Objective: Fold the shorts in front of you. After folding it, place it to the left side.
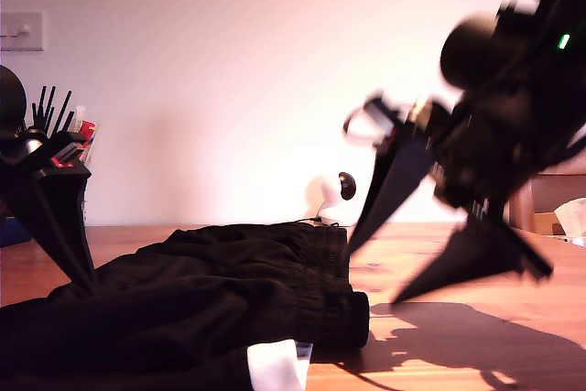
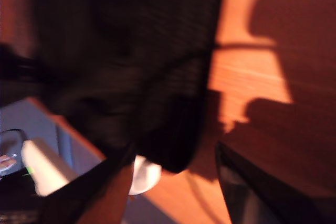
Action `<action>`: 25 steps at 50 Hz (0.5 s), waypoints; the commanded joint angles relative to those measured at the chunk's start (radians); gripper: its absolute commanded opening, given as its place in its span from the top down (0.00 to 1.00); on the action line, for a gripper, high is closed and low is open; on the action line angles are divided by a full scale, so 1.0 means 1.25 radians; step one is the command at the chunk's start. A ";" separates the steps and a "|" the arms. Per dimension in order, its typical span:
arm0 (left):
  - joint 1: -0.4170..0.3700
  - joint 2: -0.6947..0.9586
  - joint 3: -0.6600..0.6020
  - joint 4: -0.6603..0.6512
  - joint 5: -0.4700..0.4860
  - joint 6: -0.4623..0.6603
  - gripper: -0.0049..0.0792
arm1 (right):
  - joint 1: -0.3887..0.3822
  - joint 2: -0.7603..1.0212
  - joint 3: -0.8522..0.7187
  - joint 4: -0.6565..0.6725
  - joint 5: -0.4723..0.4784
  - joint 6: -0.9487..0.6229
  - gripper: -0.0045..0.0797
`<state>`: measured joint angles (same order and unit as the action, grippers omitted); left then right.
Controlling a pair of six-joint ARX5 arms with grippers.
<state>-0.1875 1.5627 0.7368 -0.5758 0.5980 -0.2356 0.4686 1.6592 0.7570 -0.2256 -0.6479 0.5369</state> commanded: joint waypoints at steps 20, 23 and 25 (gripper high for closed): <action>-0.004 0.034 -0.024 -0.001 -0.009 0.016 0.17 | 0.034 0.114 -0.001 0.093 -0.046 0.059 0.40; -0.004 0.034 -0.024 -0.001 -0.009 0.016 0.17 | 0.043 0.128 0.002 0.101 -0.048 0.062 0.40; -0.004 0.034 -0.024 -0.002 -0.009 0.018 0.17 | 0.051 0.137 0.003 0.107 -0.048 0.063 0.40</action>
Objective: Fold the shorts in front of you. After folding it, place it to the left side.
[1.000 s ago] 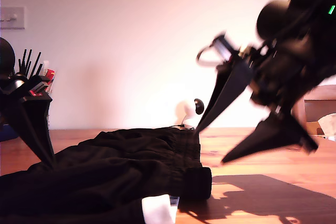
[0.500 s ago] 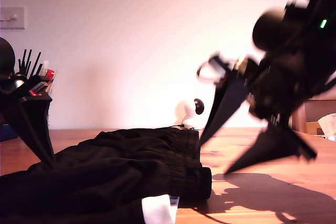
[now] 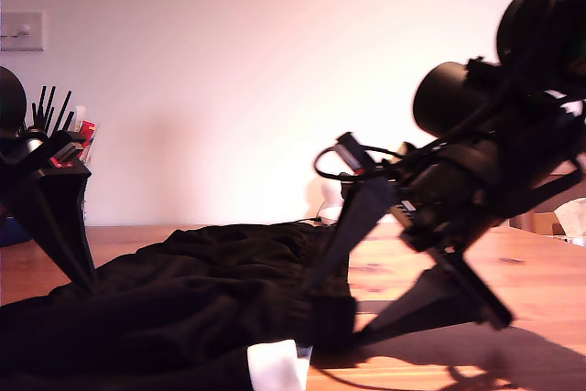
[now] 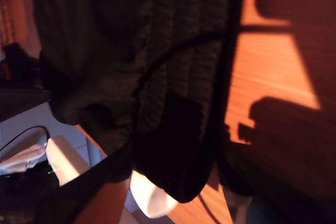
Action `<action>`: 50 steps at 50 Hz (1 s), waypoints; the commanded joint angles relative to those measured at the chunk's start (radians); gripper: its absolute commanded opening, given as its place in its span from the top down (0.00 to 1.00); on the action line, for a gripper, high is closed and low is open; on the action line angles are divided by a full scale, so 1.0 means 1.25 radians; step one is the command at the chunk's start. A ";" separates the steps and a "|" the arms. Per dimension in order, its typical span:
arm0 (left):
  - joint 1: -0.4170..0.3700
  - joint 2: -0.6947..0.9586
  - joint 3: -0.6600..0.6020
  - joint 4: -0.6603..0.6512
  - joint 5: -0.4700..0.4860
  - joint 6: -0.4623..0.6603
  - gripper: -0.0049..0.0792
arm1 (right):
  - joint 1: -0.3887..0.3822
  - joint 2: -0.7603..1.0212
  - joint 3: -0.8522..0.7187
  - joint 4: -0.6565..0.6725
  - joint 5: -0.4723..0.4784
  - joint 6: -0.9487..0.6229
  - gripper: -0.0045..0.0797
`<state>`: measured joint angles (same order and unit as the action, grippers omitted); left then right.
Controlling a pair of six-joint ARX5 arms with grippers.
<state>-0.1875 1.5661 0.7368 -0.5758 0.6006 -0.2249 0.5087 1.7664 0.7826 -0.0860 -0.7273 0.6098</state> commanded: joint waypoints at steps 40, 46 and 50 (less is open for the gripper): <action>-0.008 0.031 -0.024 -0.023 0.043 0.040 0.18 | 0.112 0.063 0.029 0.023 -0.058 0.125 0.37; -0.018 0.031 -0.024 -0.020 0.044 0.040 0.18 | 0.125 0.067 0.037 0.023 -0.037 0.142 0.39; -0.026 0.031 -0.024 -0.020 0.044 0.040 0.18 | 0.127 0.069 0.041 0.023 -0.023 0.165 0.46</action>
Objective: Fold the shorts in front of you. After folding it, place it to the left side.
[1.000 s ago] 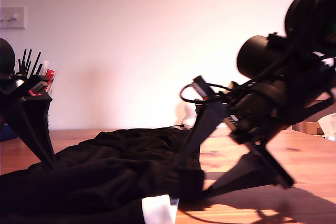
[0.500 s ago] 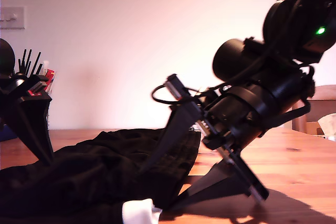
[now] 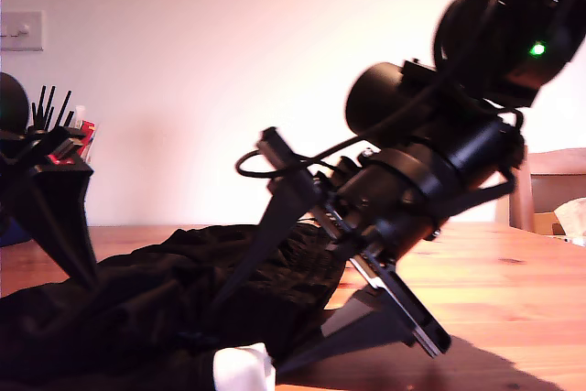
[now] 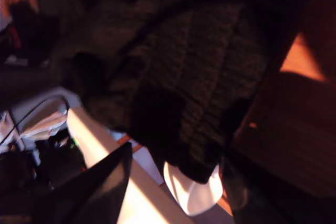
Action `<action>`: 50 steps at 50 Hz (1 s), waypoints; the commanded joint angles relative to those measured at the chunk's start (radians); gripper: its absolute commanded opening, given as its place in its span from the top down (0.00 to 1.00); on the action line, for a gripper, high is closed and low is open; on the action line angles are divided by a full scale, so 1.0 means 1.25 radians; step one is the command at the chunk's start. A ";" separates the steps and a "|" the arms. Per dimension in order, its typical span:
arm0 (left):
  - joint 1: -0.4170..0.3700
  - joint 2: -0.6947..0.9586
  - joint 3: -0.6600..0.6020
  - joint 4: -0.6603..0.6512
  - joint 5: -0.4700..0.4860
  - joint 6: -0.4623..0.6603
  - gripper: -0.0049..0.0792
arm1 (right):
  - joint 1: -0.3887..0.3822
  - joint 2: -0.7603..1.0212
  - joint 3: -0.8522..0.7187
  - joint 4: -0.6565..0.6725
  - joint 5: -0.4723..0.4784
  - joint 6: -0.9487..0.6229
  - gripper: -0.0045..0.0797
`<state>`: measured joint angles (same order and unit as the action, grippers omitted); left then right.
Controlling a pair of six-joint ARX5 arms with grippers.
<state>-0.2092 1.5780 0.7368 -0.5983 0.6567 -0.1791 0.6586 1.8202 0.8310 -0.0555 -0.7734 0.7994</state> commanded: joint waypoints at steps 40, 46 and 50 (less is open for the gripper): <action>-0.023 0.019 -0.024 -0.063 0.005 0.077 0.97 | 0.008 0.016 0.041 -0.011 -0.035 0.010 0.96; -0.023 0.009 -0.024 -0.113 0.014 0.110 0.97 | 0.009 -0.006 0.041 -0.083 -0.042 -0.040 0.96; -0.023 -0.005 -0.023 -0.146 0.016 0.114 0.97 | 0.009 -0.021 0.041 -0.130 -0.044 -0.079 0.96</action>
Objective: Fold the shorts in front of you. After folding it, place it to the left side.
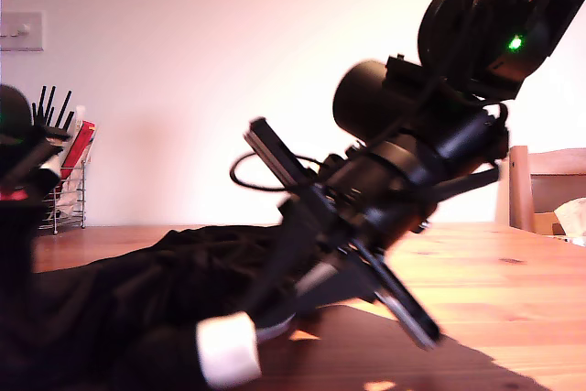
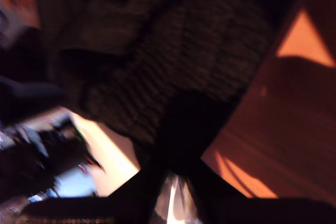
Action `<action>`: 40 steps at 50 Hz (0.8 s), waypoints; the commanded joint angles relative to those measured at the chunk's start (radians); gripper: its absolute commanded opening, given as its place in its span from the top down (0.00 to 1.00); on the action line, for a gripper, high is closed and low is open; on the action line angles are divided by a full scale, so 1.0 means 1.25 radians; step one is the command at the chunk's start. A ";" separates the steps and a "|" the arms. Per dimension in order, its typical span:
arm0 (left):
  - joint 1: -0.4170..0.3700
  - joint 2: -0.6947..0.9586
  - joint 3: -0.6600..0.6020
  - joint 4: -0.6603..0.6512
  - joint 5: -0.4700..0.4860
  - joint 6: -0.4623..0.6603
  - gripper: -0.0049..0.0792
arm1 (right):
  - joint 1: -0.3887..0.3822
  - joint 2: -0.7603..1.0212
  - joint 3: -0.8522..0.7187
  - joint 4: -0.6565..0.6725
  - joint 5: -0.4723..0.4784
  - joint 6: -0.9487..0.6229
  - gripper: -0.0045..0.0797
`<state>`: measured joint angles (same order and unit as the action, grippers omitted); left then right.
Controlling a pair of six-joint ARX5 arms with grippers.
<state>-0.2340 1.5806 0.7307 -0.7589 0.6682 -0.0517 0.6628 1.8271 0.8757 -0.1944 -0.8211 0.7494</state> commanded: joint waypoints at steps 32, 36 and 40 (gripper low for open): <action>-0.128 -0.190 -0.004 -0.314 0.067 0.014 0.97 | 0.004 -0.224 0.005 -0.423 -0.015 -0.233 0.96; -0.152 -0.208 -0.004 -0.357 0.070 0.016 0.97 | 0.007 -0.248 0.005 -0.488 -0.016 -0.260 0.96; -0.176 -0.225 -0.004 -0.396 0.081 0.027 0.97 | 0.006 -0.272 0.005 -0.545 -0.026 -0.286 0.96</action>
<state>-0.4412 1.3132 0.7300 -1.2190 0.7628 -0.0338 0.6640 1.5177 0.8772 -0.8356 -0.8455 0.4198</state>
